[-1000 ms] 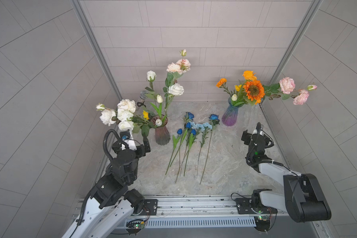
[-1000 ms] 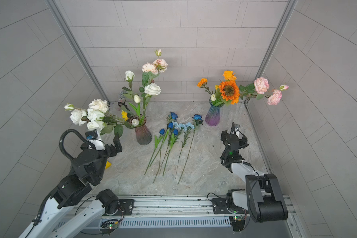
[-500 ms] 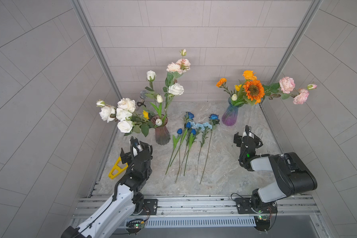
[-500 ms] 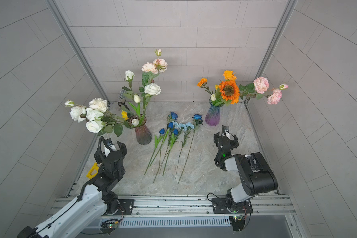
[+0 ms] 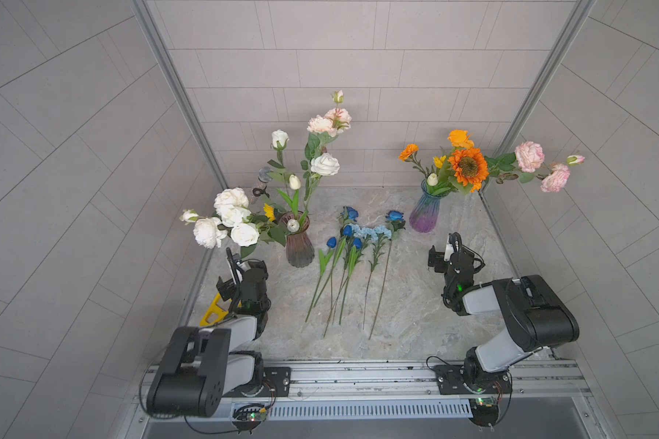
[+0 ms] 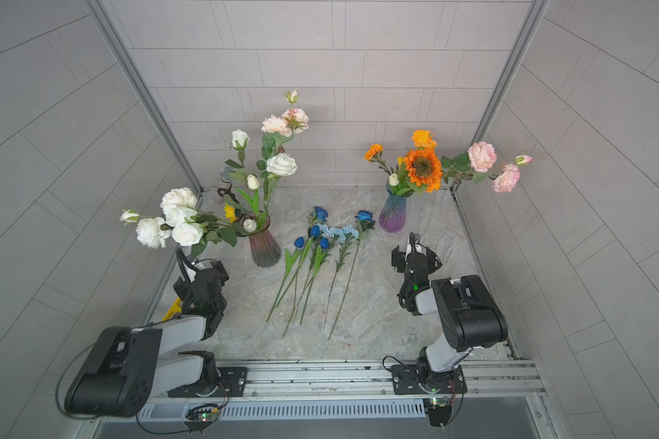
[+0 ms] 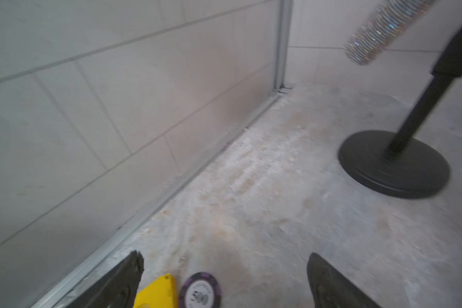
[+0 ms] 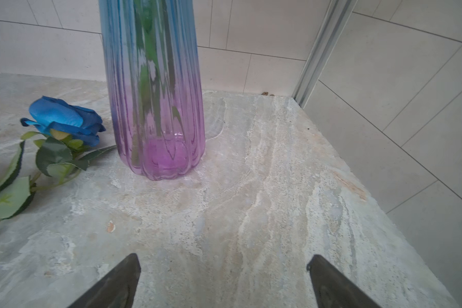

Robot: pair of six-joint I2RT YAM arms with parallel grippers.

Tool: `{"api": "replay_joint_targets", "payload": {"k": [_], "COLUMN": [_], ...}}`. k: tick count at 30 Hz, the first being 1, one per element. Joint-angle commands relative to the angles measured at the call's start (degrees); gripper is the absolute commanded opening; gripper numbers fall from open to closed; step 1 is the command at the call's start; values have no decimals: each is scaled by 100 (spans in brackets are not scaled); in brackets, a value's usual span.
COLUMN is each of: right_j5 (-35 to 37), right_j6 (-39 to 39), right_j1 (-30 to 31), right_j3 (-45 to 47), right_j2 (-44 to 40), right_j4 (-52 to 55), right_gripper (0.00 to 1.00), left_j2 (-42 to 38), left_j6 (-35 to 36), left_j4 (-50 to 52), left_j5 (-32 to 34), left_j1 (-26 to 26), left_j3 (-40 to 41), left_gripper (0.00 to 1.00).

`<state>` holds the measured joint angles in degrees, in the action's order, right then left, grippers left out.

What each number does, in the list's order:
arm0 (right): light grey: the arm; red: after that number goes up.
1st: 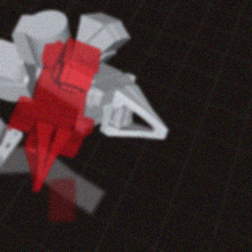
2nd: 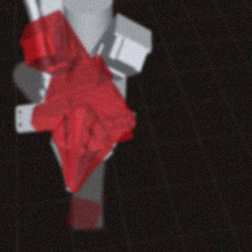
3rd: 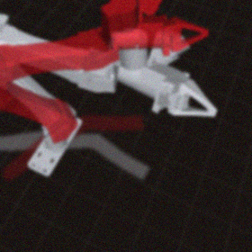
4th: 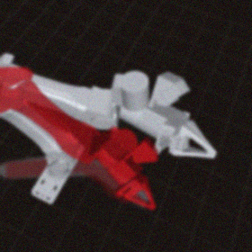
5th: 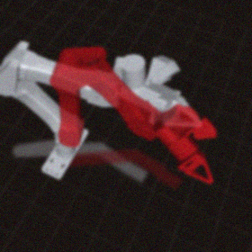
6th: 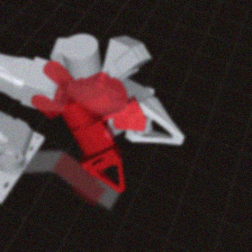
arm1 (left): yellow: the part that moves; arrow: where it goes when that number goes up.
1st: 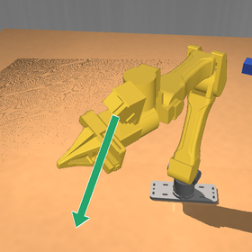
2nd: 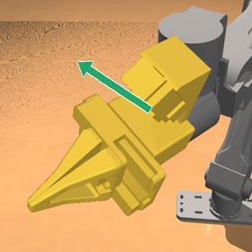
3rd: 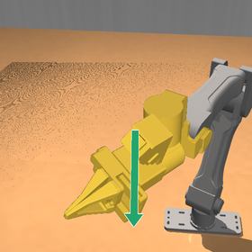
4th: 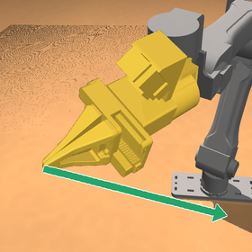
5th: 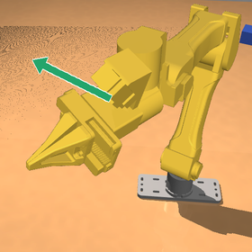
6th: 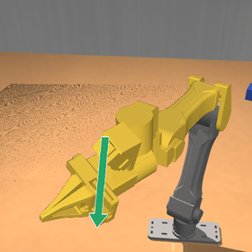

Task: Pick out blue flowers from the vase
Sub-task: Reset both arms

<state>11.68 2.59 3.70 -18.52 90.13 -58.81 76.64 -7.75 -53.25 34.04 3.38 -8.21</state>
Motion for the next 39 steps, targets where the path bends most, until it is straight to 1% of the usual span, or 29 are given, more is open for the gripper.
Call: {"api": "replay_joint_targets", "payload": {"k": [1,2,3,5,6,9,10,12,13,15,16,17,18,24,39], "right_j5": [-73,-67,-69,-63,-63,-63,-68,-60,-83,-198,-342,-458,-493,-518,-528], "right_j6": [-48,-48,-44,-40,-43,-44,-41,-65,-43,-1,43,67,86,59,68], "right_j1": [-10,-6,-8,-4,-9,-6,-2,-10,-7,-61,-128,-184,-206,-195,-198], "right_j3": [-37,-38,-37,-37,-36,-40,-38,-34,-69,-124,-177,-220,-222,-217,-222], "right_j2": [28,7,18,14,21,22,16,22,27,13,-2,-29,-30,-30,-30], "right_j4": [-78,-38,-63,-62,-61,-49,-50,-74,-15,124,243,370,379,357,374], "right_gripper": [99,99,99,99,99,99,99,99,99,99,99,99,99,99,99], "left_j2": [901,1171,1269,1585,1599,1619,1588,1511,1482,1409,1333,1390,1470,1387,1415], "left_j6": [248,352,453,614,676,816,813,810,858,1121,963,764,695,670,691], "left_j4": [-2396,-2468,-2399,-2497,-2436,-2358,-2240,-1865,-1555,-448,76,124,-14,55,183], "left_j5": [-944,-1141,-1310,-1357,-1318,-1624,-1601,-1623,-1776,-2520,-2525,-2812,-2959,-3043,-3022], "left_j1": [-8,-4,25,152,173,196,198,198,198,166,92,-132,-253,-279,-276], "left_j3": [161,56,-52,-126,-190,-273,-316,-461,-618,-1163,-1388,-1456,-1464,-1430,-1508], "left_gripper": [100,100,100,100,100,100,100,100,100,100,100,100,100,100,100]}}
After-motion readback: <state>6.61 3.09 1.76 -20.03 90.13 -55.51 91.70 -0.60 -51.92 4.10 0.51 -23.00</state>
